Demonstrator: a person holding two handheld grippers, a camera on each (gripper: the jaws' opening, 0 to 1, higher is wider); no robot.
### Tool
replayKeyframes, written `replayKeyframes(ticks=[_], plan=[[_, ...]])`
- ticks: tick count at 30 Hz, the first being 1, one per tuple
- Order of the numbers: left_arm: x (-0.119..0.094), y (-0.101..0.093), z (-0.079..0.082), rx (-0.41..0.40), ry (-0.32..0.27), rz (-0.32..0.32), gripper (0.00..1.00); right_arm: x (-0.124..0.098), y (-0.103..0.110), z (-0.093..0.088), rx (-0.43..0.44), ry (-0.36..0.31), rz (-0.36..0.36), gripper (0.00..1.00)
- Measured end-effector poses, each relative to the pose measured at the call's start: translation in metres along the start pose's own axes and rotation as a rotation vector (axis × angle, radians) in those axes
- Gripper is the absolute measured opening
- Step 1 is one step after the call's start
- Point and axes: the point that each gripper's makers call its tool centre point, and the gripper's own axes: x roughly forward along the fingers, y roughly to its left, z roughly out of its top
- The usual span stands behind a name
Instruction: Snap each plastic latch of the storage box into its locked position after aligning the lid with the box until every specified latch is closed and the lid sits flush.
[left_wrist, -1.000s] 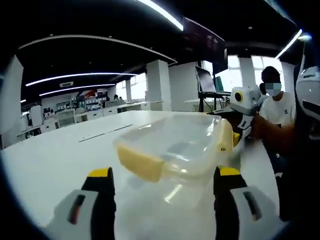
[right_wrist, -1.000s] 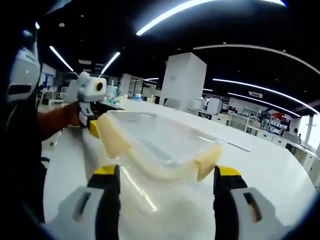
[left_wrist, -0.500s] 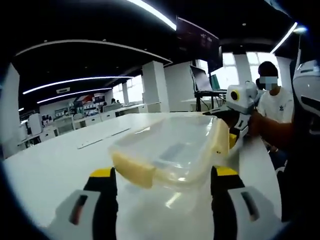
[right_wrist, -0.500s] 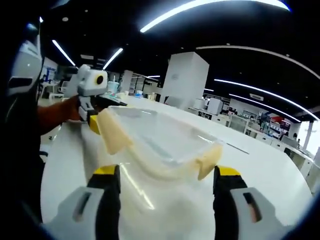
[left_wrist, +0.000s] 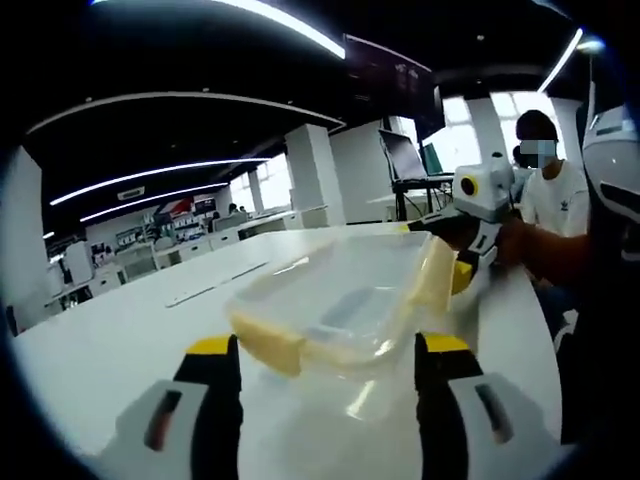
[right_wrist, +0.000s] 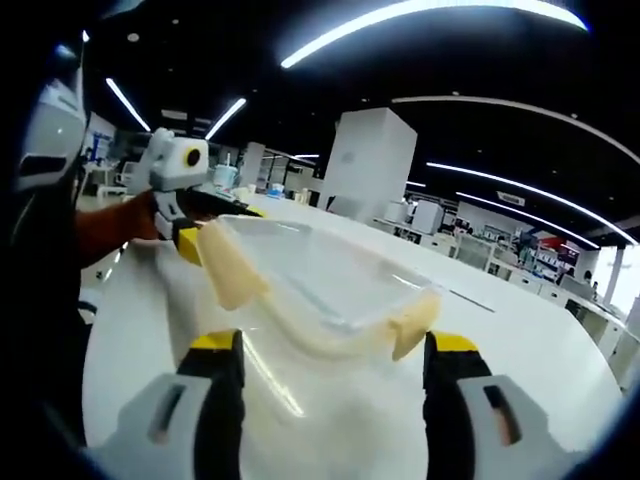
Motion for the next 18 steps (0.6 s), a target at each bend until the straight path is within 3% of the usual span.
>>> replayKeyframes(ticks=[18], plan=[[-0.0078, 0.0069, 0.0008, 0.022, 0.012, 0.034, 0.71, -0.0002, -0.0025, -0.0019, -0.018, 0.016, -0.001, 0.72]])
